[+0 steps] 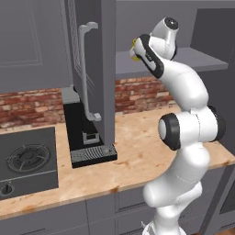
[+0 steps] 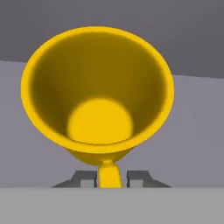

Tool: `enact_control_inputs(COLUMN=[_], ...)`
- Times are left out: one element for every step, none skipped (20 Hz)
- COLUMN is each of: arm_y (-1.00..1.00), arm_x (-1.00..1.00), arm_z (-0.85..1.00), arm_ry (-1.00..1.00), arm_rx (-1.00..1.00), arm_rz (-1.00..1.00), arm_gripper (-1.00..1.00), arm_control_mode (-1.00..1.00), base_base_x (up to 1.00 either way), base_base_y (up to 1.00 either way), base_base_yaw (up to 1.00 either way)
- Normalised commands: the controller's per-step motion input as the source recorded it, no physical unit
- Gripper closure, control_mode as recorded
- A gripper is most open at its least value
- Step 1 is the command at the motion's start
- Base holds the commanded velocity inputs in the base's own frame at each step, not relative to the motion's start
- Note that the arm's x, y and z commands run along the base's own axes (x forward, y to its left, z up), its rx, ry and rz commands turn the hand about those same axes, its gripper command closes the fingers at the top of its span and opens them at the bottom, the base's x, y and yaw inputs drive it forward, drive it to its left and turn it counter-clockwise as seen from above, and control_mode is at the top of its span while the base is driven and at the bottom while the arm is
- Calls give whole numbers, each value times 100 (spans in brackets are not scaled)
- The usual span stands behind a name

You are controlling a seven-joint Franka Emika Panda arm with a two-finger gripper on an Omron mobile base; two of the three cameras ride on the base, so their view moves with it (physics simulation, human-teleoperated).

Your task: Move the mug from next to the sink to the open cabinet. Then, move the bowl with the sweet potato to the fridge to clear the area for faucet cleaning.

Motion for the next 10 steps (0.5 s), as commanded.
enact_control_inputs(arm_y=[0,0,0,0,0,0,0,0,0,0], arm_x=[16,12,0,0,0,0,0,-24,-83,-100], arm_z=[0,0,8,20,41,46,45,36,6,-4], arm_ry=[0,1,0,0,-11,-15,-17,-19,-20,-17], arm_rx=[0,0,0,0,0,0,0,0,0,0], arm_rz=[-1,0,-1,-3,-6,-7,-7,-4,-1,0], arm_gripper=[-100,-100,-100,-100,-100,-100,-100,-100,-100,-100], arm_control_mode=[-100,-100,-100,-100,-100,-100,-100,-100,-100,-100], base_base_x=[0,0,0,0,0,0,0,0,0,0], base_base_y=[0,0,0,0,0,0,0,0,0,0], base_base_yaw=[0,0,0,0,0,0,0,0,0,0])
